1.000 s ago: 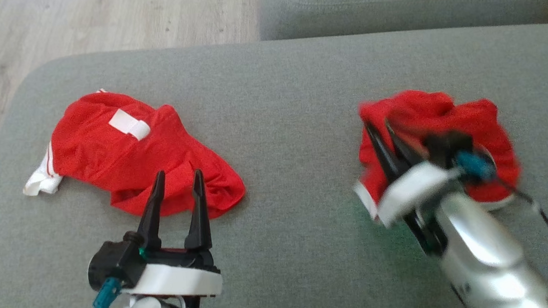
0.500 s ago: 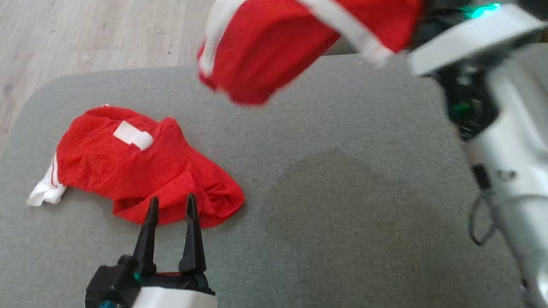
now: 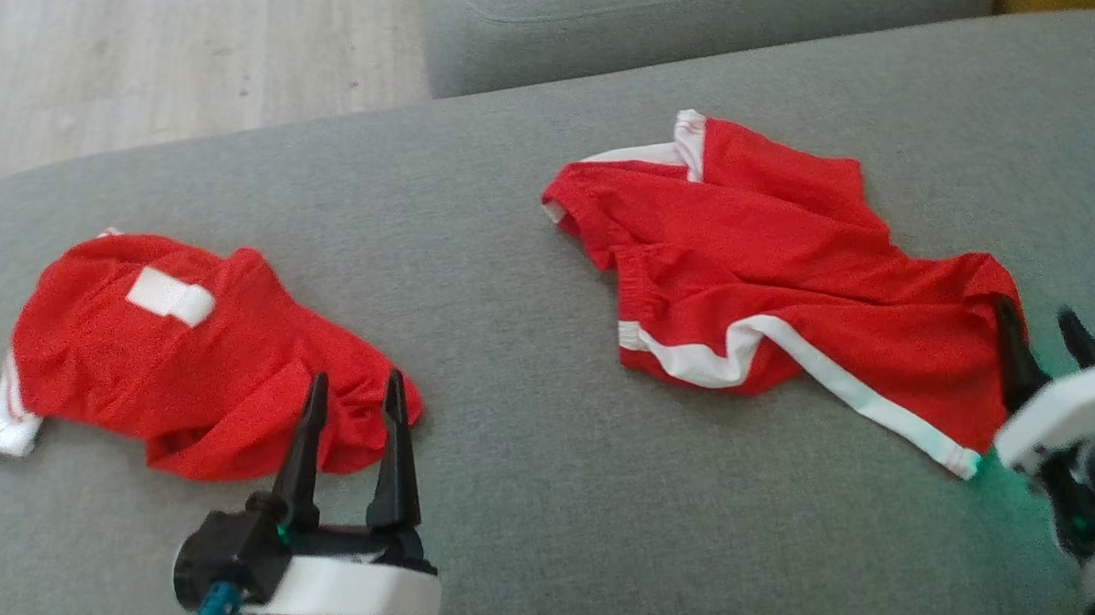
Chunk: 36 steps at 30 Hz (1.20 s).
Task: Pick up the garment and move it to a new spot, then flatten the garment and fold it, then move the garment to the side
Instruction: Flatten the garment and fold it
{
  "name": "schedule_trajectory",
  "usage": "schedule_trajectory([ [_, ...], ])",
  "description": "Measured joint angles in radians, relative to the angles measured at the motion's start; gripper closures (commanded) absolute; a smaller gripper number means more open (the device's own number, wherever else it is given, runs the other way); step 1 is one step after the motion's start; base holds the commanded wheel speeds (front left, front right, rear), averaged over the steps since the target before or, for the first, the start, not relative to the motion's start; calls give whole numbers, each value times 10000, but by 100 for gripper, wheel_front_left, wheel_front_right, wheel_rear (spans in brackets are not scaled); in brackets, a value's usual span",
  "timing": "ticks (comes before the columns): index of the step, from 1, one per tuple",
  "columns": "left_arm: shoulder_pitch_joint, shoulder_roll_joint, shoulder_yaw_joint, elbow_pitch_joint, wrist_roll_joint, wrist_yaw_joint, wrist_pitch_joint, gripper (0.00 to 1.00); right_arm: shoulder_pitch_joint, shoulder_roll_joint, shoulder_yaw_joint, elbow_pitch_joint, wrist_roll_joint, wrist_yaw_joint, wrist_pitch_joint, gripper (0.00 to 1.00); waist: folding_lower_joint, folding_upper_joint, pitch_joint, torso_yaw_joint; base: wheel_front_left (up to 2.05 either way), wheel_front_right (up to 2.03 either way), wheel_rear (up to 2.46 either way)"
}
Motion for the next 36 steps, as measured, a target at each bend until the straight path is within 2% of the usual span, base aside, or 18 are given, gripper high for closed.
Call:
schedule_trajectory([
  [4,-225,-2,36,-50,-8,-10,0,0,-533,560,94,-784,-1396,0,-1078,0,1,0,156,-391,0,0,0],
  [9,-225,-4,29,-167,-150,-10,0,0,-355,708,541,-2065,-2665,0,-2140,0,2,0,166,-656,0,0,0],
  [13,-204,-4,25,-192,-199,-6,0,0,451,1049,800,-2953,-2773,0,-2362,0,0,0,-66,-762,0,0,0],
  [21,-182,-4,-94,-213,-606,69,0,0,2424,1191,907,-4029,-2711,0,-2387,0,-1,0,-227,-747,0,0,0],
  [31,-231,-2,-286,132,-491,82,0,0,2480,1198,1210,-4305,-2619,0,-2387,0,0,0,-105,-898,0,0,0],
  [36,-903,-2,-905,1306,-244,75,0,0,2376,1198,1126,-4328,-2621,0,-2387,0,1,0,194,-1081,0,0,0],
])
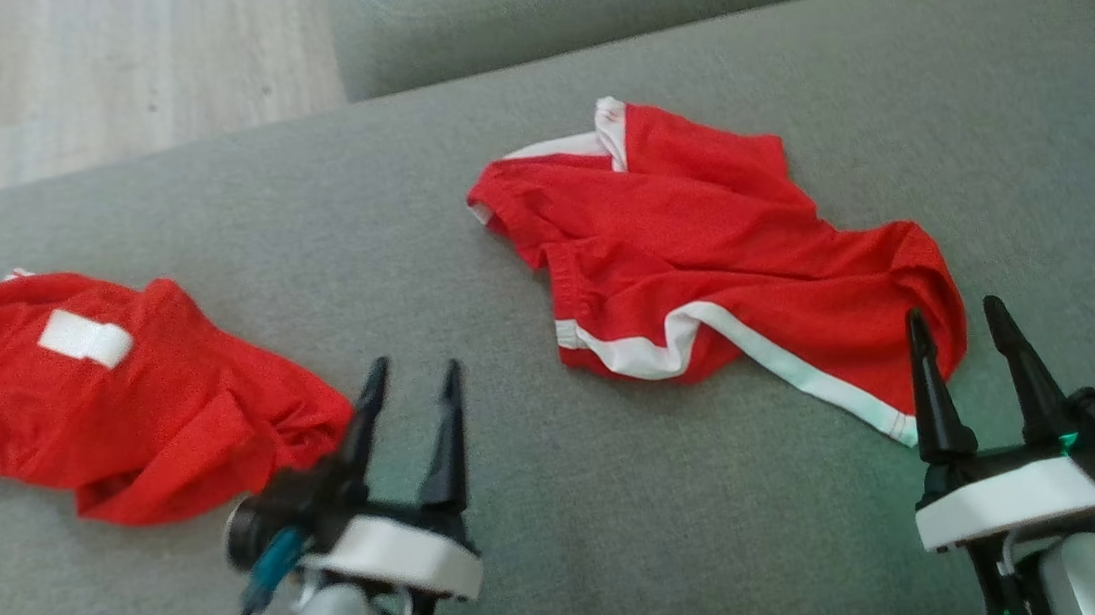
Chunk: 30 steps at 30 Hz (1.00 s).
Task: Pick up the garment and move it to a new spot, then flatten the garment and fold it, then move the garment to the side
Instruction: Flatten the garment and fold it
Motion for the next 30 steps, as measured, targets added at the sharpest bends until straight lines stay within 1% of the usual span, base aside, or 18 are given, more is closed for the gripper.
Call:
schedule_trajectory([
  [4,-1032,-8,-863,1331,-10,-98,36,0,-12,0,-31,-2,0,0,-2,0,1,0,348,-188,0,0,0],
  [7,-1847,-12,-1446,2222,-58,-174,299,0,-145,2,-10,-10,0,0,-2,0,1,0,650,-361,0,0,0],
  [12,-2881,-25,-2104,3325,-374,-184,385,0,-574,2,-4,-59,17,0,-2,0,2,0,1114,-694,0,0,0],
  [15,-3329,-31,-2564,3885,-771,-186,366,0,-613,2,-12,-73,109,0,-2,0,1,0,1347,-942,0,0,0],
  [21,-3820,-40,-3072,4562,-1210,-188,307,0,-621,4,54,-71,121,0,-2,0,1,0,1533,-1228,0,0,0],
  [30,-4345,-8,-3845,4924,-1919,-261,134,0,-852,2,29,-69,207,0,-2,0,1,0,1694,-1465,0,0,0],
])
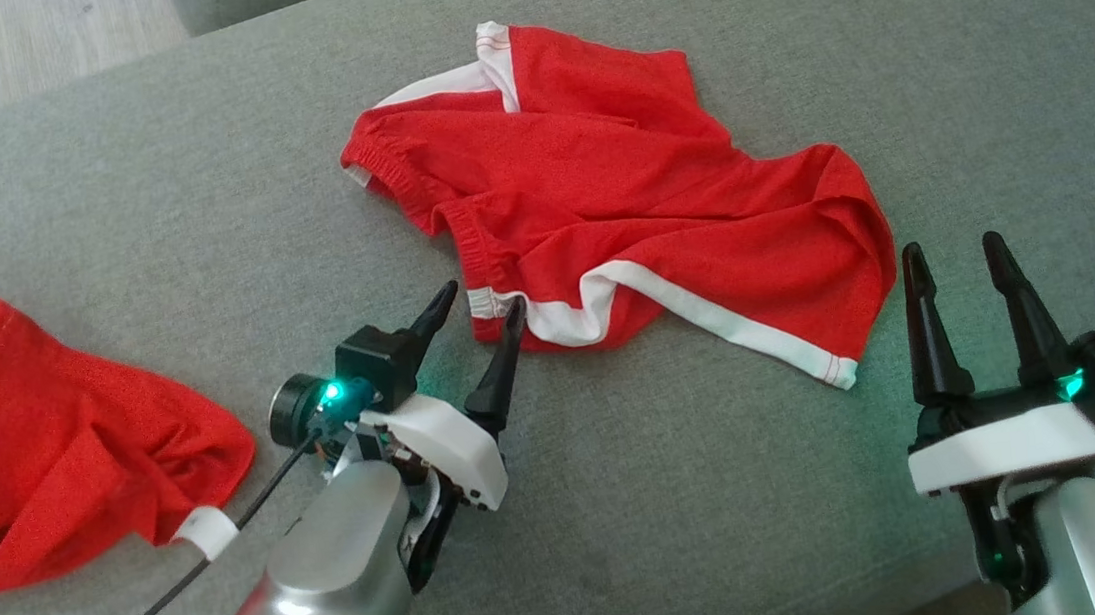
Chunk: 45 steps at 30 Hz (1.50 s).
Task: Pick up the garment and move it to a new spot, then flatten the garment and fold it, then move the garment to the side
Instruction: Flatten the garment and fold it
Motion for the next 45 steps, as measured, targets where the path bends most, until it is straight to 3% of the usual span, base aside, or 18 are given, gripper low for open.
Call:
schedule_trajectory([
  [1,-12,12,-96,19,-69,0,-2,0,2,0,-15,2,0,0,0,0,0,0,-4,-1,0,0,0],
  [2,-22,13,-130,23,-130,0,-6,7,2,0,-25,4,0,0,0,0,0,0,-11,3,0,0,0],
  [3,-39,15,-161,25,-165,0,-35,61,2,0,-36,8,0,0,0,0,0,0,-19,10,0,0,0],
  [4,-65,29,-207,15,-219,0,-35,100,2,0,-46,21,0,0,0,0,0,0,-29,21,0,0,0],
  [9,-78,134,-328,-182,-307,0,-88,100,20,0,-25,182,-52,0,0,0,-1,0,-128,111,0,0,0],
  [17,322,401,614,-1373,207,171,-92,100,325,0,491,1047,-884,0,0,0,-2,0,-502,235,0,0,0],
  [31,1178,320,995,-1645,913,263,-92,100,612,-33,796,2790,-1705,0,0,0,-2,0,-691,471,0,0,0],
  [45,1174,153,1170,-1613,1206,88,-92,100,-174,-12,1001,4092,-303,0,44,0,-1,0,-546,777,0,0,0],
])
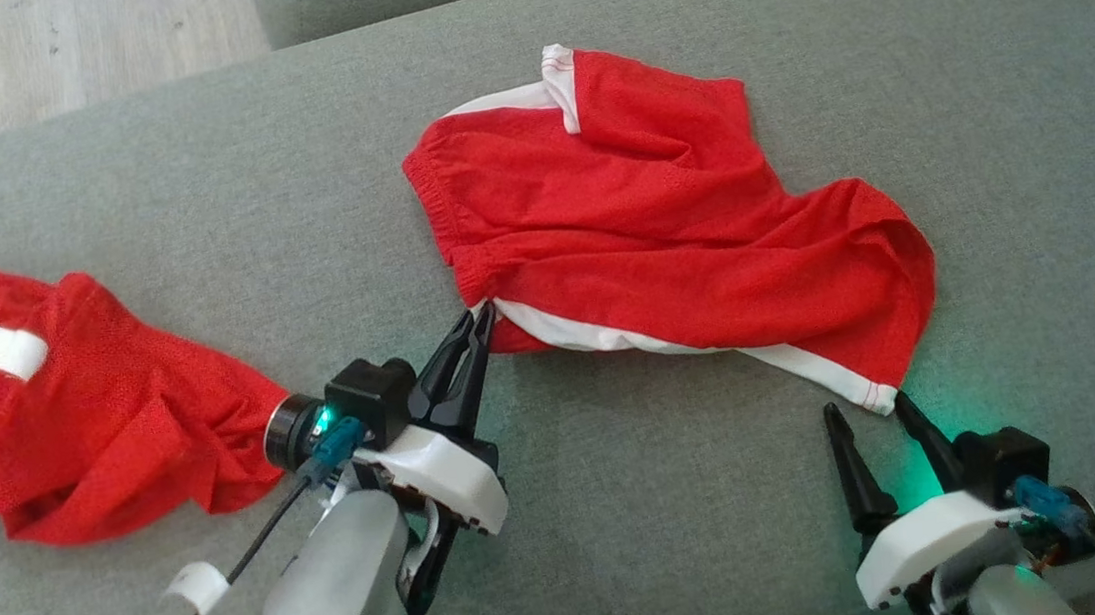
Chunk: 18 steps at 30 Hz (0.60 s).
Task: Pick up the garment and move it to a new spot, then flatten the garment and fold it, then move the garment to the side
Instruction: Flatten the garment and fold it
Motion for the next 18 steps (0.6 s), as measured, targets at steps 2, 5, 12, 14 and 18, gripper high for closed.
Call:
schedule_trajectory([
  [2,0,-29,10,17,0,0,0,100,-30,0,44,67,23,0,-13,0,1,0,-8,7,0,0,0],
  [5,1,-67,21,31,0,0,0,100,-121,-2,125,146,23,0,-15,0,0,0,-26,3,0,0,0],
  [12,1,-88,52,113,102,-4,0,100,-218,-4,217,184,82,0,-15,0,1,0,-77,-15,0,0,0],
  [14,2,-92,54,140,102,-10,0,100,-217,-8,230,192,102,0,-15,0,0,0,-102,-8,0,0,0],
  [18,2,-109,61,167,104,-12,0,100,-215,-10,261,219,111,0,-15,100,0,0,-150,3,0,0,0],
])
